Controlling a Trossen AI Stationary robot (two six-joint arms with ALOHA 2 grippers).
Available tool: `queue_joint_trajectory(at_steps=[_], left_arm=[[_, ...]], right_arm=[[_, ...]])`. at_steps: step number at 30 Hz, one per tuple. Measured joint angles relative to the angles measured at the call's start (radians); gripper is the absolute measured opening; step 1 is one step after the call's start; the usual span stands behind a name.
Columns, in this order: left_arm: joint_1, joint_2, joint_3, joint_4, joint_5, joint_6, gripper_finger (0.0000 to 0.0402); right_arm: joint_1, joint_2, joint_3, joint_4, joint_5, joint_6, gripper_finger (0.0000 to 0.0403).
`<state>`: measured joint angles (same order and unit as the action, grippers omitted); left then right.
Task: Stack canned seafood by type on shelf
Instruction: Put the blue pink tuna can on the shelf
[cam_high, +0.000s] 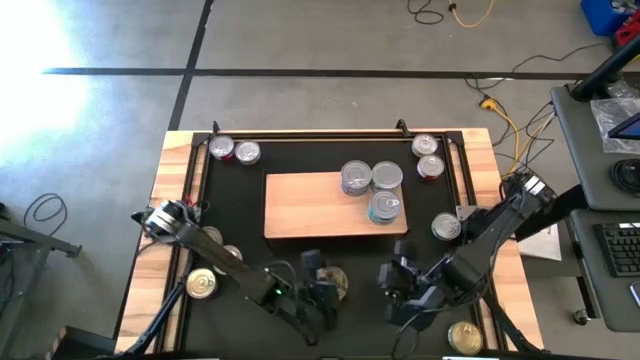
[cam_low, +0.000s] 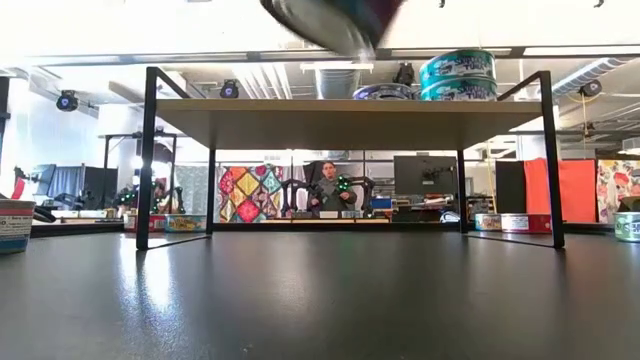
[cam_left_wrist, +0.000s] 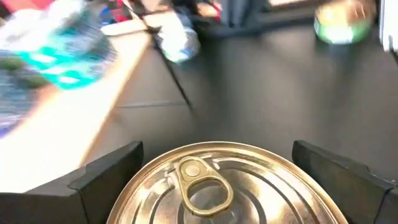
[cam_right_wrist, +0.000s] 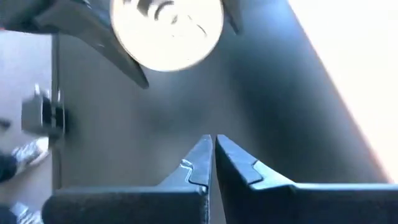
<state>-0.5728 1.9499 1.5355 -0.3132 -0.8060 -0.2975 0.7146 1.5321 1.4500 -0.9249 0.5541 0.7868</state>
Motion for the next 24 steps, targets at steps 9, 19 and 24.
queue_joint_trajectory(at_steps=[9,19,24], left_arm=[[0.087,-0.236,-0.026,-0.189,-0.024,-0.044,0.0383],[0.169,-0.416,-0.096,-0.302,-0.002,-0.128,0.038],[0.187,-0.52,-0.255,-0.298,0.06,-0.166,0.038]], right_arm=[[-0.059,-0.008,0.088,0.08,0.174,-0.334,0.0013],[-0.141,0.001,0.089,0.365,0.142,-0.63,0.0013],[-0.209,0.019,0.088,0.435,0.099,-0.664,0.0013]])
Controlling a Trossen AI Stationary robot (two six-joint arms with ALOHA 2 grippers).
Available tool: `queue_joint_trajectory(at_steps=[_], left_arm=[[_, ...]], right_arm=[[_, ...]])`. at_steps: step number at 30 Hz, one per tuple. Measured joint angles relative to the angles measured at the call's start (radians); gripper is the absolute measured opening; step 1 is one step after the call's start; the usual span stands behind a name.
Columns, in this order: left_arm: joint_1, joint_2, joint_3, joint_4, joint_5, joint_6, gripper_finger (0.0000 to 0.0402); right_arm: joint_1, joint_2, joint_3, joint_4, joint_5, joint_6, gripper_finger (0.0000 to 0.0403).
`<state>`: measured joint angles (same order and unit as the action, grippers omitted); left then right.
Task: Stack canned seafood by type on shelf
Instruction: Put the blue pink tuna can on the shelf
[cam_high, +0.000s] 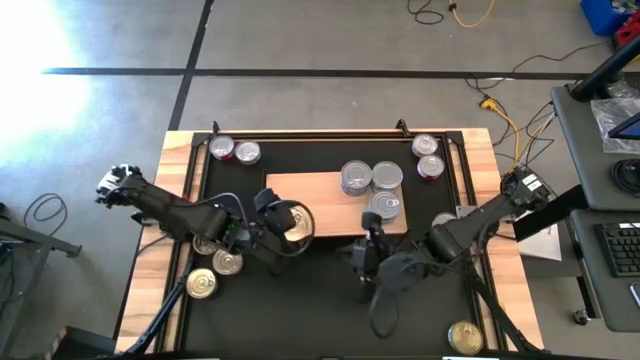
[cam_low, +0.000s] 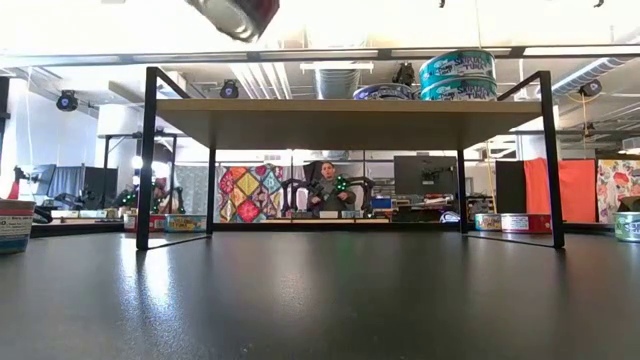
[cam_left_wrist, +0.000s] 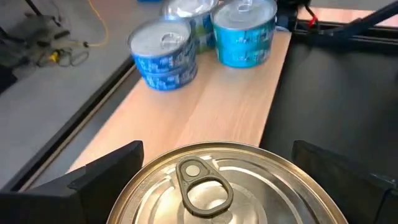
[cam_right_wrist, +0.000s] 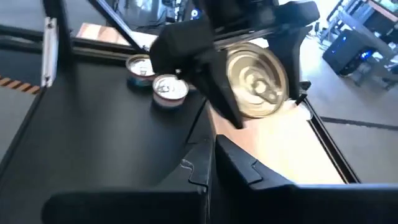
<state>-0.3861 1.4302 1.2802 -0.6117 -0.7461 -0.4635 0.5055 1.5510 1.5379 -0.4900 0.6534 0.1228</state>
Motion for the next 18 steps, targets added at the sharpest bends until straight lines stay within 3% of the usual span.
queue_joint_trajectory(at_steps=[4,8,18], left_arm=[[0.042,-0.08,-0.099,0.156,0.02,0.083,0.0381],[0.111,-0.113,-0.19,0.295,0.156,0.163,0.0381],[0.216,-0.109,-0.318,0.502,0.368,0.358,0.0381]], right_arm=[[-0.059,0.029,-0.002,0.038,-0.033,0.039,0.0013],[-0.114,0.065,-0.002,0.118,-0.099,0.013,0.0013],[-0.261,0.152,-0.002,0.211,-0.075,-0.002,0.0013]])
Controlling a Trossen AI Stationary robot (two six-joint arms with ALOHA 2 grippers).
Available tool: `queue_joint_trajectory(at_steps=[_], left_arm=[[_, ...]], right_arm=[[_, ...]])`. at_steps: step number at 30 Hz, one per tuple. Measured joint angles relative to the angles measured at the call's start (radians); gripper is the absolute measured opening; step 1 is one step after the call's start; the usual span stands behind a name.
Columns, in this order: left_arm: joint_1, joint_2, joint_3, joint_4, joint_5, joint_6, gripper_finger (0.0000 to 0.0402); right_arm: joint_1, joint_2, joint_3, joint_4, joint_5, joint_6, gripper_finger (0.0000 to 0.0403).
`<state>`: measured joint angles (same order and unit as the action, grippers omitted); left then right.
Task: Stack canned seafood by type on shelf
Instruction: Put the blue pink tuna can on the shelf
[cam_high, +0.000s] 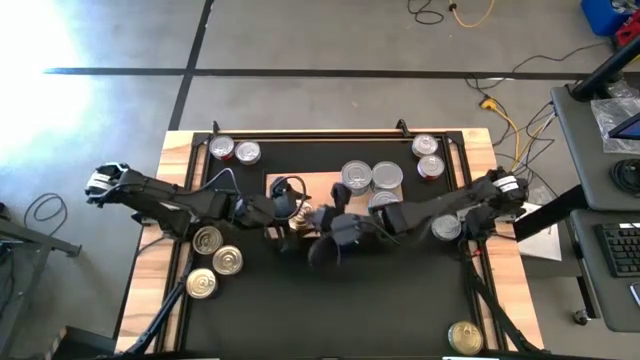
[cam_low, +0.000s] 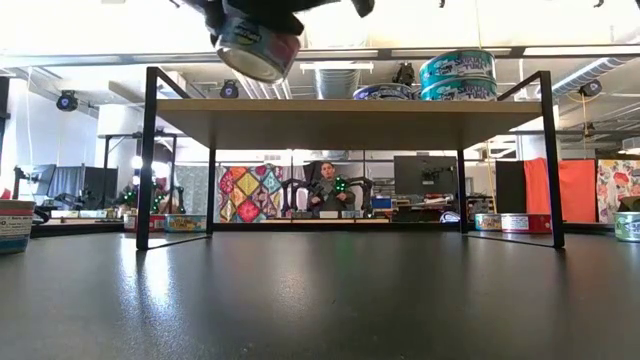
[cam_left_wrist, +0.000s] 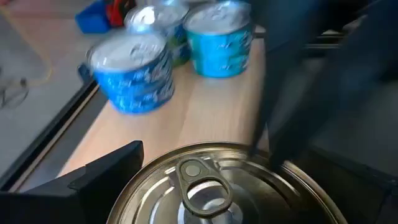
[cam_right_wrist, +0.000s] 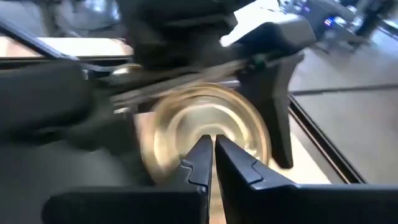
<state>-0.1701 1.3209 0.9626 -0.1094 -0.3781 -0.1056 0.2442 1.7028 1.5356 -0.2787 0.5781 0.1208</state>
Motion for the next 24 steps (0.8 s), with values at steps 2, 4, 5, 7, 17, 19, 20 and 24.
queue_joint_trajectory(at_steps=[2,4,5,7,17,19,20,24], left_arm=[[0.022,0.0,-0.006,0.016,0.042,0.048,0.0381],[0.053,0.0,-0.01,0.015,0.106,0.089,0.0381],[0.069,0.001,-0.014,0.015,0.14,0.103,0.0381],[0.107,0.002,-0.025,0.017,0.216,0.126,0.0381],[0.279,0.003,-0.056,0.09,0.503,0.221,0.0393],[0.298,0.013,-0.056,0.098,0.513,0.223,0.0394],[0.305,0.018,-0.056,0.097,0.519,0.224,0.0394],[0.311,0.057,-0.055,0.115,0.519,0.228,0.0392]], right_arm=[[-0.023,0.003,0.0,-0.001,-0.001,0.013,0.0013],[-0.043,0.002,0.0,0.001,-0.002,0.017,0.0013],[-0.052,0.002,0.0,0.002,-0.004,0.017,0.0013],[-0.069,0.001,0.0,0.002,-0.022,0.016,0.0013],[-0.137,0.005,0.0,-0.011,-0.108,0.101,0.0013],[-0.15,0.007,0.0,-0.009,-0.107,0.114,0.0013],[-0.157,0.008,0.0,-0.007,-0.108,0.113,0.0013],[-0.181,0.015,-0.001,-0.013,-0.115,0.081,0.0013]])
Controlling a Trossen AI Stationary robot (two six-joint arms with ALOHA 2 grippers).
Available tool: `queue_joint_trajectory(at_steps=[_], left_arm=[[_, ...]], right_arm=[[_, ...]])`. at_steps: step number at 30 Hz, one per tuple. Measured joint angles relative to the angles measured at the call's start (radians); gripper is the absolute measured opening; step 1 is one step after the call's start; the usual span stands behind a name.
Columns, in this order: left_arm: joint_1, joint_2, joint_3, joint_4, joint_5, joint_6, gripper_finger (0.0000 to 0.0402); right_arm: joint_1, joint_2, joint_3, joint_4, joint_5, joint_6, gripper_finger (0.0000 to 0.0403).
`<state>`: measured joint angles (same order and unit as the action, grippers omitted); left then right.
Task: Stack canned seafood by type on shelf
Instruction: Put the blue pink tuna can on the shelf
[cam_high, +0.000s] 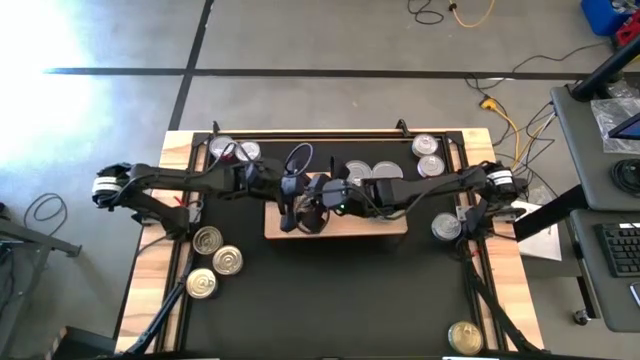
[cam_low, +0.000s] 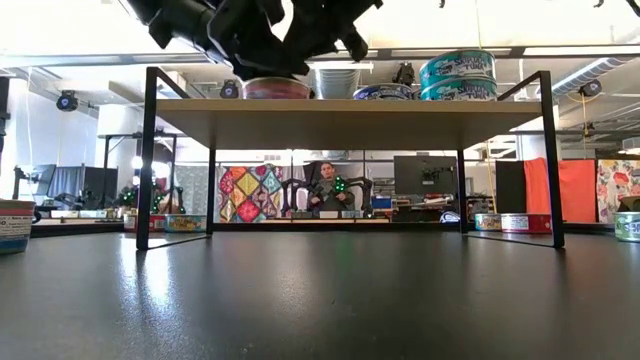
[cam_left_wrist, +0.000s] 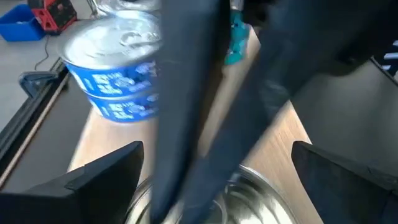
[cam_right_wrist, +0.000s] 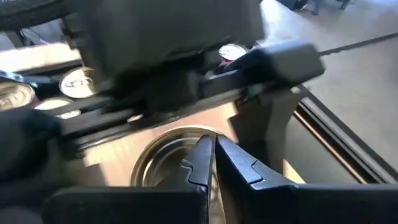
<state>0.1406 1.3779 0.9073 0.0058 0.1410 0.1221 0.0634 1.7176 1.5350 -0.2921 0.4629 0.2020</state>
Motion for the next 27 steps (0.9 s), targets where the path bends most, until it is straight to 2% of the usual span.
queue_joint_trajectory(at_steps=[7,12,17,20,23,27], left_arm=[[0.002,0.035,0.024,0.003,0.0,0.027,0.0394],[0.001,-0.014,0.073,-0.123,-0.001,0.038,0.0395],[0.002,-0.076,0.13,-0.318,-0.009,0.064,0.0395],[0.002,-0.138,0.155,-0.428,-0.063,0.065,0.0393],[0.006,-0.202,0.149,-0.534,-0.164,0.099,0.039],[0.035,-0.247,0.112,-0.565,-0.295,0.161,0.0389]], right_arm=[[-0.032,-0.001,0.0,-0.027,-0.16,-0.084,0.0013],[-0.033,-0.003,0.019,-0.069,-0.175,-0.109,0.0013],[-0.028,-0.015,0.065,-0.127,-0.176,-0.123,0.0013],[-0.024,-0.027,0.087,-0.177,-0.177,-0.123,0.0013],[-0.02,-0.041,0.094,-0.218,-0.177,-0.098,0.0013],[-0.017,-0.048,0.094,-0.227,-0.176,-0.09,0.0013]])
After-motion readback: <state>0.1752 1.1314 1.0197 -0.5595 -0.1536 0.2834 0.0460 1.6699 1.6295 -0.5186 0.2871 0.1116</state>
